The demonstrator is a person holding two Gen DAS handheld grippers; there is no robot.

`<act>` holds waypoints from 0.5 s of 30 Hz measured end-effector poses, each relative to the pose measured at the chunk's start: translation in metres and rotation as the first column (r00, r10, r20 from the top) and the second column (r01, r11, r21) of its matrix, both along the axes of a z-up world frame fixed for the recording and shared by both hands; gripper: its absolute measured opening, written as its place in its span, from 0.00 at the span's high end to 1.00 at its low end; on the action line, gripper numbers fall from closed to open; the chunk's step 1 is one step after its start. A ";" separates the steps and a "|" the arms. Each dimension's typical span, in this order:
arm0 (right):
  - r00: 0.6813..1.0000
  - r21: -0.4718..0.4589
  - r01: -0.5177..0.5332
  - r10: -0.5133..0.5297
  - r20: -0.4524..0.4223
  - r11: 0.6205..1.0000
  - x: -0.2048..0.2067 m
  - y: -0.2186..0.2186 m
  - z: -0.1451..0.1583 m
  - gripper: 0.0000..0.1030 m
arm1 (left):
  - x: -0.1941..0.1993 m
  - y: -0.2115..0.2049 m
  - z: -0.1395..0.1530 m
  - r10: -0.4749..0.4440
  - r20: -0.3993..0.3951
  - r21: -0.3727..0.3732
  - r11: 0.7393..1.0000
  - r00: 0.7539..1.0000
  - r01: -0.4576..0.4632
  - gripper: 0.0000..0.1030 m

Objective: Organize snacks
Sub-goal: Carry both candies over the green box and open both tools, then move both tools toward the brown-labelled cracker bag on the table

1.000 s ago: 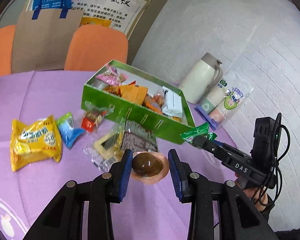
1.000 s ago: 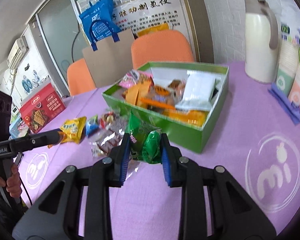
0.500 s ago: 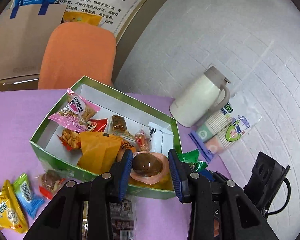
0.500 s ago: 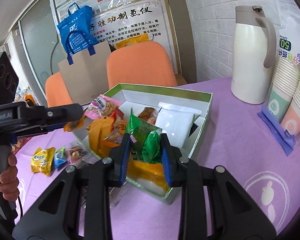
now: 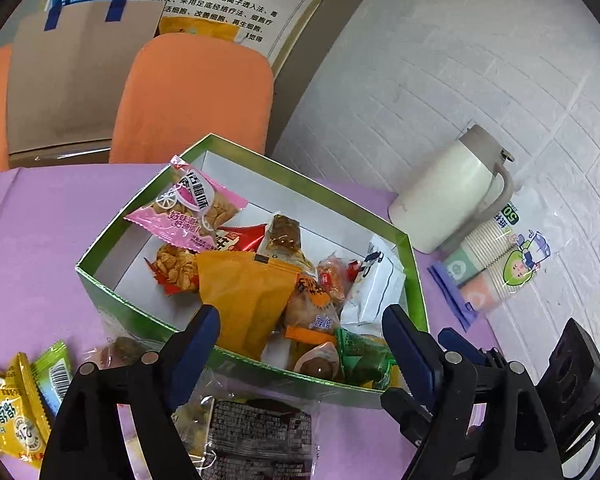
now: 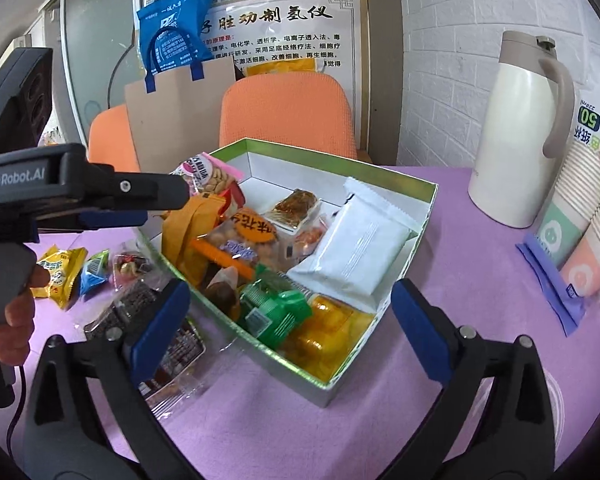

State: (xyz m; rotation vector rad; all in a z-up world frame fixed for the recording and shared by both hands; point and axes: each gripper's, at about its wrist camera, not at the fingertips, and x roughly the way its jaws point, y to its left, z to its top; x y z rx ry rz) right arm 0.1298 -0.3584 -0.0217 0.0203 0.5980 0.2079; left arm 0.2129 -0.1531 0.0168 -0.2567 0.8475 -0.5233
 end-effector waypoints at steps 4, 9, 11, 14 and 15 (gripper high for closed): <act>1.000 -0.002 -0.005 0.005 0.017 1.000 -0.009 0.004 0.007 0.02 | -0.010 0.007 0.006 0.017 0.035 0.017 1.000 0.999 -0.017 0.18; 0.999 -0.007 -0.021 0.021 0.041 1.000 -0.025 0.010 0.016 0.01 | -0.027 0.016 0.018 0.029 0.085 0.028 0.999 0.996 -0.031 0.17; 0.999 -0.003 -0.026 0.026 0.044 1.000 -0.031 0.012 0.018 0.01 | -0.036 0.019 0.023 0.037 0.103 0.038 0.998 0.994 -0.041 0.18; 0.998 0.016 -0.041 0.040 0.044 0.999 -0.041 0.014 0.020 0.01 | -0.050 0.023 0.030 0.040 0.125 0.054 0.997 0.991 -0.047 0.18; 0.998 0.023 -0.043 0.042 0.041 0.999 -0.044 0.016 0.020 0.01 | -0.055 0.025 0.031 0.039 0.133 0.056 0.997 0.990 -0.047 0.18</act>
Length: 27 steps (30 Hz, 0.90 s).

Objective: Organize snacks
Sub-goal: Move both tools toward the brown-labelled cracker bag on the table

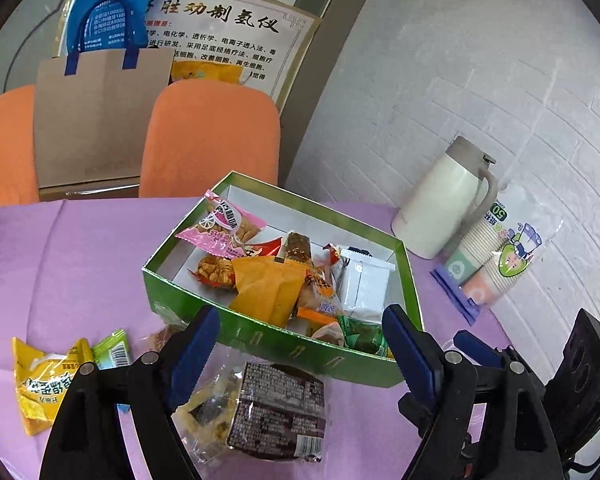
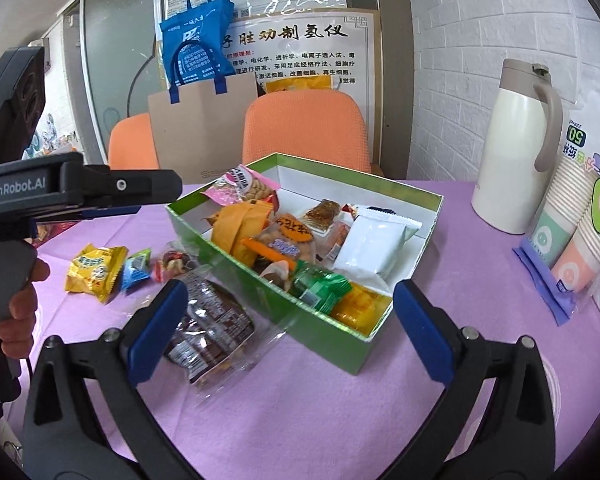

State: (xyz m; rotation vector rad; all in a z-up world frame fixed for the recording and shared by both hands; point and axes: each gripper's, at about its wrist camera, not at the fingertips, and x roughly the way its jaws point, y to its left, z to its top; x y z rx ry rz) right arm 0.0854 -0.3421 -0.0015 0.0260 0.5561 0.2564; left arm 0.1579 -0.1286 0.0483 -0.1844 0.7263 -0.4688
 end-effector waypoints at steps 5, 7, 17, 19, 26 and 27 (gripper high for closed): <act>0.999 0.017 -0.027 0.027 -0.025 1.000 -0.017 0.007 -0.003 0.01 | -0.023 0.019 -0.005 0.006 -0.028 -0.035 0.999 1.000 -0.007 0.17; 0.998 0.024 -0.038 0.039 -0.041 0.999 -0.021 0.011 -0.008 0.01 | -0.031 0.030 -0.011 0.027 -0.037 -0.030 0.999 0.999 -0.028 0.18; 0.979 0.058 -0.095 0.104 -0.178 0.994 -0.016 0.038 -0.043 0.01 | -0.053 0.077 -0.050 0.096 -0.107 -0.035 0.994 0.990 -0.100 0.18; 0.974 0.055 -0.111 0.119 -0.192 0.992 -0.015 0.045 -0.048 0.01 | -0.051 0.076 -0.055 0.086 -0.119 -0.035 0.995 0.989 -0.091 0.18; 0.963 0.044 -0.118 0.125 -0.237 0.992 -0.008 0.060 -0.061 0.05 | -0.036 0.051 -0.067 0.002 -0.149 -0.048 0.999 0.989 -0.009 0.18; 0.961 0.042 -0.119 0.126 -0.247 0.992 -0.006 0.061 -0.063 0.07 | -0.033 0.048 -0.070 -0.012 -0.159 -0.052 0.999 0.987 0.004 0.18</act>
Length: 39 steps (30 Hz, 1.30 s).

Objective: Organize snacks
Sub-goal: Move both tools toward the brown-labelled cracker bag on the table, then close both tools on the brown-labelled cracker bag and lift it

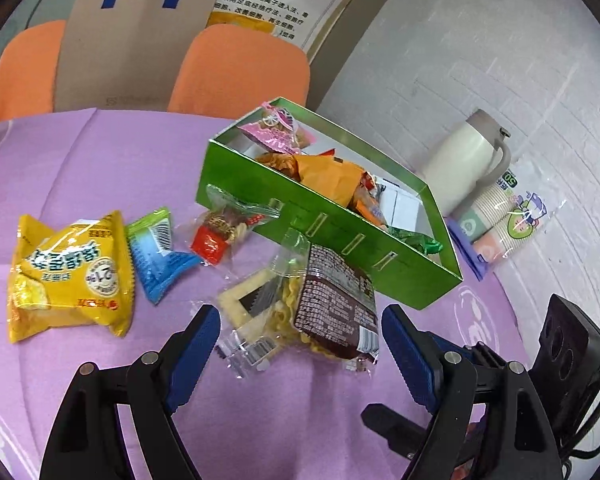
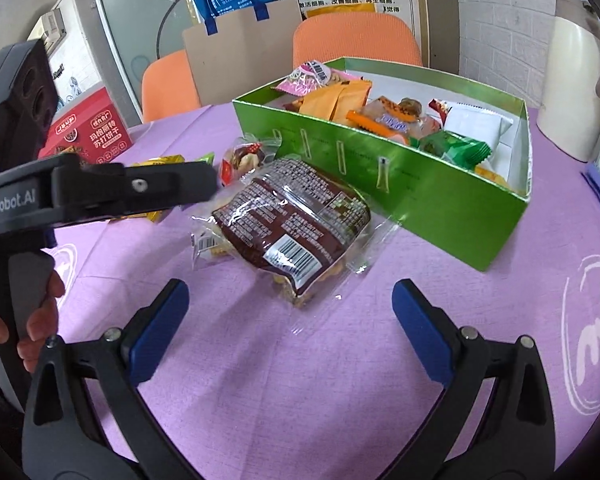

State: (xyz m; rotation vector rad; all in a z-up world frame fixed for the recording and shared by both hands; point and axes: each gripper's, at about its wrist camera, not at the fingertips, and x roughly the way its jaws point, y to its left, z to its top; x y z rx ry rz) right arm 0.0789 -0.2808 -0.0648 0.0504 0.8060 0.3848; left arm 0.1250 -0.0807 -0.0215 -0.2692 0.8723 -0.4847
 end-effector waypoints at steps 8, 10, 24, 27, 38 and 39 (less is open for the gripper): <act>0.999 -0.014 0.039 -0.039 -0.031 0.999 0.012 0.002 -0.012 0.49 | 0.022 -0.017 -0.022 -0.042 -0.086 -0.015 0.999 0.995 0.041 0.40; 0.999 0.030 0.034 -0.033 -0.041 0.999 0.012 -0.004 -0.011 0.57 | 0.020 -0.017 -0.025 -0.042 -0.082 -0.004 0.999 0.996 0.041 0.48; 0.995 0.046 -0.103 0.104 -0.009 0.994 -0.047 -0.006 -0.002 0.69 | -0.049 0.000 -0.026 -0.082 -0.073 -0.039 0.996 0.994 0.079 0.55; 0.996 0.030 -0.086 0.086 -0.001 0.996 -0.050 -0.007 -0.005 0.36 | -0.062 0.015 -0.029 -0.018 -0.088 -0.011 1.000 0.996 0.017 0.47; 0.995 -0.016 -0.101 0.101 -0.026 0.995 -0.042 0.002 -0.014 0.33 | -0.049 0.002 -0.025 -0.064 -0.078 -0.003 0.998 0.995 0.064 0.38; 0.995 -0.017 -0.100 0.100 -0.026 0.995 -0.041 0.002 -0.014 0.33 | -0.047 0.000 -0.027 -0.071 -0.087 -0.004 0.997 0.994 0.071 0.38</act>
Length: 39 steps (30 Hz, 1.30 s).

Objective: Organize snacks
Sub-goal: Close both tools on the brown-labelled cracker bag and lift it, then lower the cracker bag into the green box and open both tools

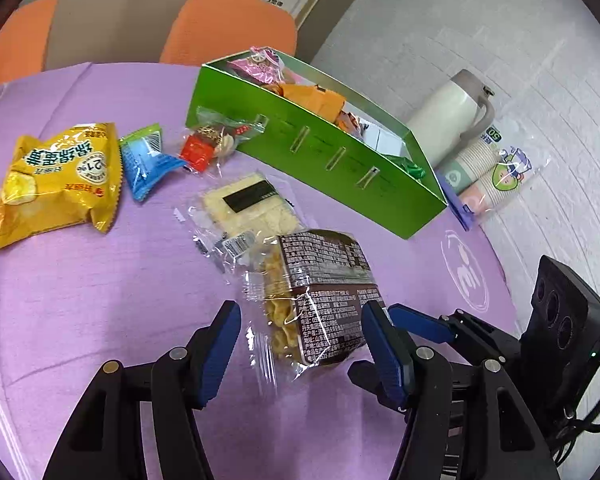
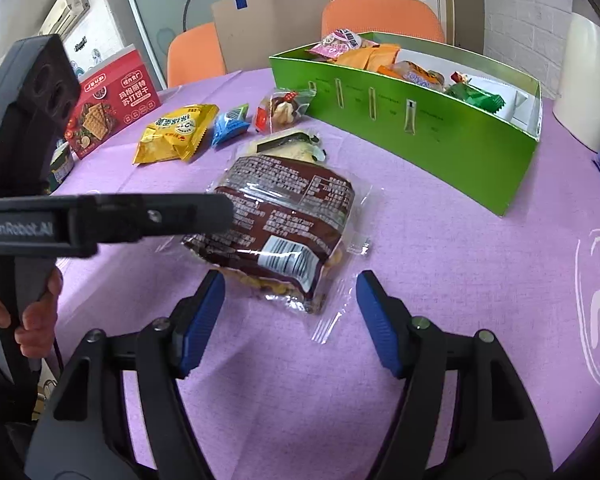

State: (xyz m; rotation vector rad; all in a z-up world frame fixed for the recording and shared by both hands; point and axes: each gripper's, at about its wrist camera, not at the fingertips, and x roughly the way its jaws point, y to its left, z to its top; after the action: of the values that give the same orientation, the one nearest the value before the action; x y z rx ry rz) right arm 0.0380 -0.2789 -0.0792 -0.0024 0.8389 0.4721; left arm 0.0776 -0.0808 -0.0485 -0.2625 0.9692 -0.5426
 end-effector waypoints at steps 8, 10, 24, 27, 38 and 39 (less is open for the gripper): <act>1.000 0.037 -0.008 0.008 -0.007 0.999 0.011 0.001 -0.004 0.31 | 0.010 -0.007 -0.004 -0.010 -0.027 0.031 0.999 1.000 0.011 0.39; 1.000 0.045 0.005 -0.005 -0.009 0.999 0.013 0.002 -0.004 0.33 | 0.012 -0.009 -0.008 -0.003 -0.018 0.036 0.999 1.000 0.004 0.39; 0.991 0.102 0.028 -0.041 0.130 0.994 0.002 -0.014 0.047 0.64 | 0.004 -0.020 0.036 -0.021 0.092 -0.014 1.000 0.996 0.022 0.47; 0.984 0.124 0.052 -0.072 0.164 0.991 0.009 -0.024 0.060 0.64 | 0.011 -0.027 0.055 -0.028 0.134 -0.024 0.999 0.991 0.031 0.47; 0.953 0.183 0.172 -0.210 0.217 0.968 0.056 -0.069 0.077 0.64 | 0.074 -0.082 0.085 -0.073 0.179 -0.036 0.996 0.981 0.081 0.47; 0.951 0.184 0.182 -0.221 0.216 0.966 0.061 -0.073 0.077 0.64 | 0.080 -0.087 0.085 -0.077 0.176 -0.034 0.996 0.981 0.084 0.47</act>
State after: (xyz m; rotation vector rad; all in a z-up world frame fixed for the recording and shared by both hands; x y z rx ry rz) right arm 0.0989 -0.3517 -0.0027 0.1743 0.5586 0.3375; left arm 0.1578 -0.1681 0.0368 -0.2100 0.8012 -0.6494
